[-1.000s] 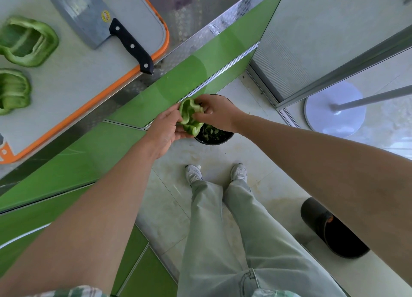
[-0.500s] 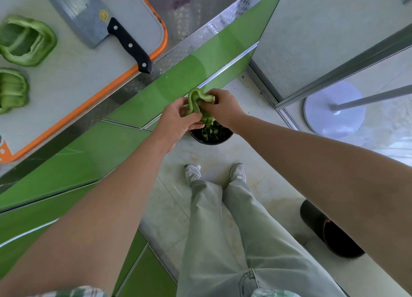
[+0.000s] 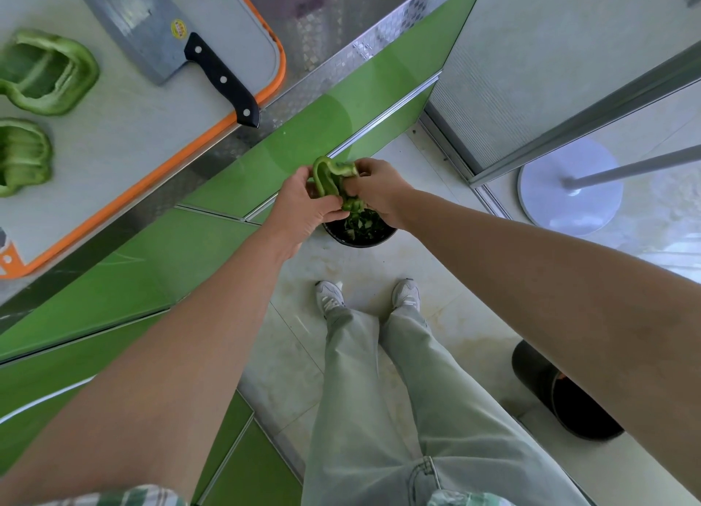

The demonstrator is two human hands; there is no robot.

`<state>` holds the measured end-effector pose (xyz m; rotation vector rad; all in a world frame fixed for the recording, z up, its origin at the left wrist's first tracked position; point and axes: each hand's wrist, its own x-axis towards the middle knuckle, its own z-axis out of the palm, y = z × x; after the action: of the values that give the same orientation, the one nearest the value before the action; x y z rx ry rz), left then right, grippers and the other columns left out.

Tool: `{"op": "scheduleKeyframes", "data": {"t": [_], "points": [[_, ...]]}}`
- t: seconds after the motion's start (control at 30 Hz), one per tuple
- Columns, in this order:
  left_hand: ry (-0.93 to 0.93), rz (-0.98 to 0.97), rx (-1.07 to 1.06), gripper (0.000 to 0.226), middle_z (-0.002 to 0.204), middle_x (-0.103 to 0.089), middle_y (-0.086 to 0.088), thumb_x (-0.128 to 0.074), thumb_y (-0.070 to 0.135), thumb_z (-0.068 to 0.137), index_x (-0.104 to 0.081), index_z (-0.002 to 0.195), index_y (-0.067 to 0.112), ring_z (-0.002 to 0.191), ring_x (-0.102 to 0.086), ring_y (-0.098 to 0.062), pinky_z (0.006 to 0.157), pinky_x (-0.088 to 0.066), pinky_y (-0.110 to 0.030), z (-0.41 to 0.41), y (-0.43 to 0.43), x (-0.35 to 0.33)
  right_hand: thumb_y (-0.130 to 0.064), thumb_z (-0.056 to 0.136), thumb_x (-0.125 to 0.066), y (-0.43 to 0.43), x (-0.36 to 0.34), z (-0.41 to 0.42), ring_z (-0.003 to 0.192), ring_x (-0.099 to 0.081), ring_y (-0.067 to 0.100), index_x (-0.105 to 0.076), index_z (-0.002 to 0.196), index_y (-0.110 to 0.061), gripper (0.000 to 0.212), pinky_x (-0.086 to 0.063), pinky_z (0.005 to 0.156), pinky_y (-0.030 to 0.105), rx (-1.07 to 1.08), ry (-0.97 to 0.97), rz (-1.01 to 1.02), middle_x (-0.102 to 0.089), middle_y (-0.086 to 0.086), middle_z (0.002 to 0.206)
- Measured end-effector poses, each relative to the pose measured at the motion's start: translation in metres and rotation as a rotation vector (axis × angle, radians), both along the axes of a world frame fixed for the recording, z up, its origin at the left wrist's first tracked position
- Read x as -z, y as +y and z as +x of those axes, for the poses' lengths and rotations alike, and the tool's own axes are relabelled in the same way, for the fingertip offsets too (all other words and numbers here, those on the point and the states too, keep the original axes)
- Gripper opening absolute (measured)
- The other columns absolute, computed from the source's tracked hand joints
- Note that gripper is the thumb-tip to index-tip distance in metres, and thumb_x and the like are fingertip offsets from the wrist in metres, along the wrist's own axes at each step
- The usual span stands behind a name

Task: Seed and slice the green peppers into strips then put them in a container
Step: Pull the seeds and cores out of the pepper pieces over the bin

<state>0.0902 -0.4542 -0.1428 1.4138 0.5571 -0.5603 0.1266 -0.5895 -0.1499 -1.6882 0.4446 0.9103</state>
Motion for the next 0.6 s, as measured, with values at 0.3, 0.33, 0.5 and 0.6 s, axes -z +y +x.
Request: {"op": "scheduleKeyframes", "data": {"t": [0.3, 0.33, 0.5, 0.6], "points": [[0.007, 0.141, -0.074, 0.032, 0.100, -0.058, -0.012, -0.061, -0.015, 0.084, -0.051, 0.108, 0.004, 0.087, -0.067, -0.023, 0.072, -0.061, -0.029, -0.002, 0.016, 0.002, 0.001, 0.084, -0.048, -0.025, 0.018, 0.000, 0.084, -0.056, 0.019, -0.065, 0.102, -0.020, 0.033, -0.050, 0.070, 0.029, -0.122, -0.150, -0.319, -0.061, 0.001, 0.095], [0.005, 0.145, -0.070, 0.031, 0.100, -0.058, -0.012, -0.061, -0.014, 0.084, -0.052, 0.106, 0.004, 0.088, -0.067, -0.024, 0.072, -0.061, -0.029, -0.003, 0.017, 0.003, 0.001, 0.081, -0.049, -0.024, 0.019, -0.001, 0.082, -0.055, 0.018, -0.066, 0.101, -0.020, 0.034, -0.047, 0.065, 0.027, -0.151, -0.194, -0.366, -0.059, -0.002, 0.089], [0.005, 0.133, -0.083, 0.028, 0.102, -0.058, -0.013, -0.061, -0.014, 0.084, -0.054, 0.101, 0.006, 0.089, -0.067, -0.024, 0.073, -0.061, -0.030, -0.004, 0.017, 0.002, 0.003, 0.082, -0.052, -0.021, 0.018, 0.000, 0.088, -0.064, 0.010, -0.075, 0.093, -0.020, 0.033, -0.053, 0.078, 0.025, -0.192, -0.325, -0.374, -0.071, -0.006, 0.091], [0.004, 0.121, -0.095, 0.030, 0.102, -0.060, -0.012, -0.061, -0.014, 0.084, -0.053, 0.106, 0.005, 0.090, -0.068, -0.024, 0.075, -0.061, -0.030, -0.002, 0.015, -0.001, -0.003, 0.091, -0.047, -0.017, 0.016, 0.003, 0.096, -0.065, 0.016, -0.069, 0.105, -0.015, 0.029, -0.052, 0.090, 0.031, -0.160, -0.309, -0.270, -0.070, 0.000, 0.101]]}}
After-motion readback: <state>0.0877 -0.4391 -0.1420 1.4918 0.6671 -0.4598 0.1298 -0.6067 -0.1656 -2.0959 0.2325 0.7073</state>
